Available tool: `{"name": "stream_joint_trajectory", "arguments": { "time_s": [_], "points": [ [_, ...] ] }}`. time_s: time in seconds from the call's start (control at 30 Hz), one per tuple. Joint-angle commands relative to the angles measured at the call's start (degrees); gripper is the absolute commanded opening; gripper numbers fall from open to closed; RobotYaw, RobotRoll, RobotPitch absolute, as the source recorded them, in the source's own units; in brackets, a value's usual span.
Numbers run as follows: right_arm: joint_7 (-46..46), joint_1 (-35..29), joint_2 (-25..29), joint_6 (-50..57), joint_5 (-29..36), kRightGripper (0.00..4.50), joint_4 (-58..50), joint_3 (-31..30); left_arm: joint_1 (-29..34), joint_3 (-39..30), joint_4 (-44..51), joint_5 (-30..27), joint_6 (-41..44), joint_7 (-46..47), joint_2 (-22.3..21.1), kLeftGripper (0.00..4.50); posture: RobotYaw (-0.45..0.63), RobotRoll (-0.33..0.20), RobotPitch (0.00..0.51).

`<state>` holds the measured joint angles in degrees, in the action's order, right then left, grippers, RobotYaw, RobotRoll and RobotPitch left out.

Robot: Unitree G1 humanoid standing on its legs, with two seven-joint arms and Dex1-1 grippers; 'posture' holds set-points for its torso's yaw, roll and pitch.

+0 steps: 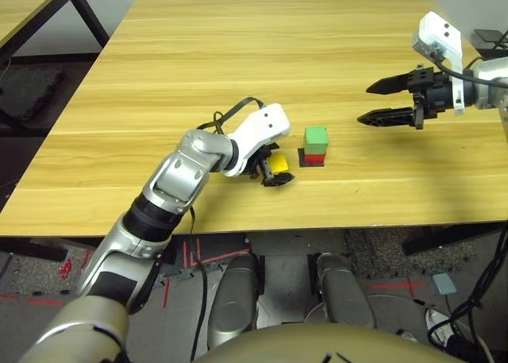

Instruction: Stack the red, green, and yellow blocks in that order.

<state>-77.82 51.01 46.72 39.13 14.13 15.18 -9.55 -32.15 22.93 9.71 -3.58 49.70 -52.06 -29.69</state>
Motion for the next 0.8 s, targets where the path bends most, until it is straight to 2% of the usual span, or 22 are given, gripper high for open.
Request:
{"name": "stream_joint_trajectory", "arguments": {
  "time_s": [0.03,0.17,0.2,0.33,0.47,0.67,0.8],
  "points": [
    [0.03,0.55,0.28,-0.03,-0.08,4.50,-0.36,-0.12,0.44,1.03,-1.09,0.56,-1.78,-0.39,-2.13,3.54,0.26,-0.123,0.088],
    [0.01,0.37,0.72,0.07,-0.13,4.50,-0.47,-0.04,-2.23,-0.16,-3.24,-0.09,-3.75,-1.53,-3.37,2.12,0.26,-0.122,0.088],
    [0.00,0.28,0.79,0.11,-0.09,4.50,-0.58,-0.02,-3.71,-0.63,-3.85,-0.39,-3.72,-2.05,-3.65,1.93,0.26,-0.122,0.088],
    [-0.19,-0.36,1.21,0.38,0.13,4.50,-1.22,0.07,-9.51,-2.36,-4.18,-3.03,0.01,-4.13,-3.98,1.94,0.27,-0.111,0.085],
    [-0.43,-1.27,1.61,0.47,0.41,4.50,-1.94,0.11,-20.18,-2.21,-3.24,-5.75,3.67,-8.63,-4.99,1.94,0.27,-0.100,0.077],
    [-0.10,-1.69,1.27,0.59,0.56,4.50,-2.31,0.14,-29.31,1.91,-8.48,-6.93,4.60,-12.52,-2.32,1.94,0.26,-0.085,0.072],
    [0.20,-2.25,1.12,1.24,0.91,4.50,-3.24,0.28,-31.90,4.64,-12.52,-6.70,2.95,-15.15,0.53,1.94,0.25,-0.085,0.076]
  ]
}}
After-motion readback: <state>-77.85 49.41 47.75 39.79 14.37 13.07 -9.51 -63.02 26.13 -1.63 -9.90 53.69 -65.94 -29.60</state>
